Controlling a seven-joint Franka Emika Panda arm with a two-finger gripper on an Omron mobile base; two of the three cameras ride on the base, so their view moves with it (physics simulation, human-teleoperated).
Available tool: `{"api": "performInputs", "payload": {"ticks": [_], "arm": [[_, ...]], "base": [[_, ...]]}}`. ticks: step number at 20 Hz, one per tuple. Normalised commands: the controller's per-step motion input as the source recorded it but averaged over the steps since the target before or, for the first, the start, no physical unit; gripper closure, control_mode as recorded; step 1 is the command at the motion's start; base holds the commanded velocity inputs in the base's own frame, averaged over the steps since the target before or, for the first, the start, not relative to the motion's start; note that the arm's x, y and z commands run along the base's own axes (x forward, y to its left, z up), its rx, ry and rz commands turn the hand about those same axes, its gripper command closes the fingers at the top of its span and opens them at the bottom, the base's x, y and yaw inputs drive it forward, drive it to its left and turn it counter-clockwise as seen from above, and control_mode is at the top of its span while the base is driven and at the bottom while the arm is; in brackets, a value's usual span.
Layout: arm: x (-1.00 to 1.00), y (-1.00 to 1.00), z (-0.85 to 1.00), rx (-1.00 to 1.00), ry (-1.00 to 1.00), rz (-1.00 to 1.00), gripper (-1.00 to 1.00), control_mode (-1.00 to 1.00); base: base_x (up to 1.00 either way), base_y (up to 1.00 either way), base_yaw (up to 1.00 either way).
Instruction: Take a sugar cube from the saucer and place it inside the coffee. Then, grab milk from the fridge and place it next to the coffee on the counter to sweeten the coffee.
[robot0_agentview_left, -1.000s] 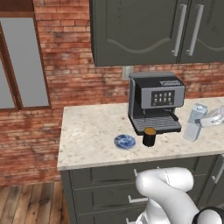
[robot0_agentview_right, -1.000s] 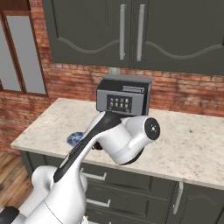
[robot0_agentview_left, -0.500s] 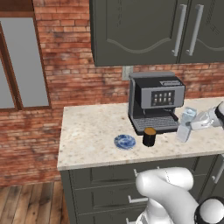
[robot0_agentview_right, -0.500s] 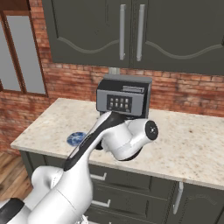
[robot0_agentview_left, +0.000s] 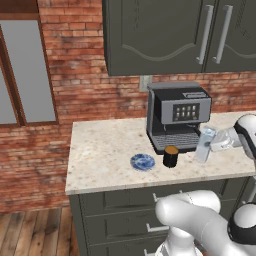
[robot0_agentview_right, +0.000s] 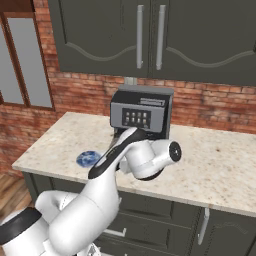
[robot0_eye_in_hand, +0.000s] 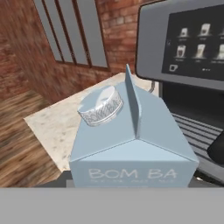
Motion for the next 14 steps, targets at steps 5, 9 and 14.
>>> {"api": "performInputs", "payload": {"ticks": [5,9,14], "arm": [[0.23,0.00,-0.36,0.00,-0.07,0.00,1.00,-1.00],[0.10,0.00,-0.45,-0.02,-0.01,0.00,1.00,-1.00],[0.15,0.00,-0.38,-0.06,-0.02,0.00,1.00,-1.00]], "base": [[0.00,0.00,0.00],[0.00,0.00,0.00],[0.00,0.00,0.00]]}}
